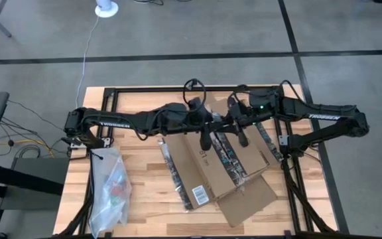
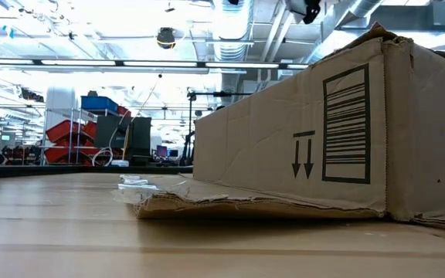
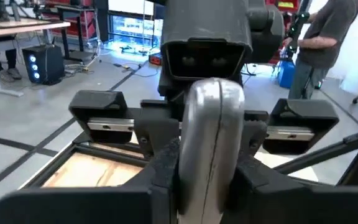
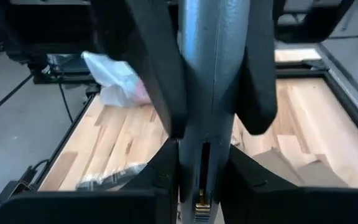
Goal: Unpack boxes
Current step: Break down the box until it is fully flat
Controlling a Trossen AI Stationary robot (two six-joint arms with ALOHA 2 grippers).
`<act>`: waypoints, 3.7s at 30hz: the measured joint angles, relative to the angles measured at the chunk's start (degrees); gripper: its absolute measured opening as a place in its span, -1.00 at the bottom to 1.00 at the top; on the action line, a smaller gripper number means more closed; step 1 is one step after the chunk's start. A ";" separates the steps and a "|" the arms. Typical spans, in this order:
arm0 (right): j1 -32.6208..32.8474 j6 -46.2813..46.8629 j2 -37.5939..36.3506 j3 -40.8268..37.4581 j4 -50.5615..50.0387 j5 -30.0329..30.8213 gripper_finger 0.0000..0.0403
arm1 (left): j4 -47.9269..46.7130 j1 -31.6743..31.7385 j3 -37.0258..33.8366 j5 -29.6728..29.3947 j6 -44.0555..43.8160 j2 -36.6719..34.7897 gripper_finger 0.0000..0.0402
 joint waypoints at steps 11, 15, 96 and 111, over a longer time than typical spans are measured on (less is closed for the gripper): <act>-1.36 0.05 -3.07 0.12 -5.68 -0.59 -0.44 | -10.24 0.53 0.05 2.05 2.34 -0.45 -0.70; -2.02 -0.67 -3.66 0.13 -14.16 -0.34 -0.42 | -15.07 0.57 -0.06 4.23 4.33 -0.45 -0.70; 5.41 5.69 1.45 -6.49 26.28 1.35 -0.41 | 47.30 -1.46 -35.40 9.21 2.00 -14.99 -0.70; 4.25 7.16 5.70 -6.43 26.62 1.53 -0.52 | 48.00 -1.06 -35.33 13.67 1.41 -14.96 -0.70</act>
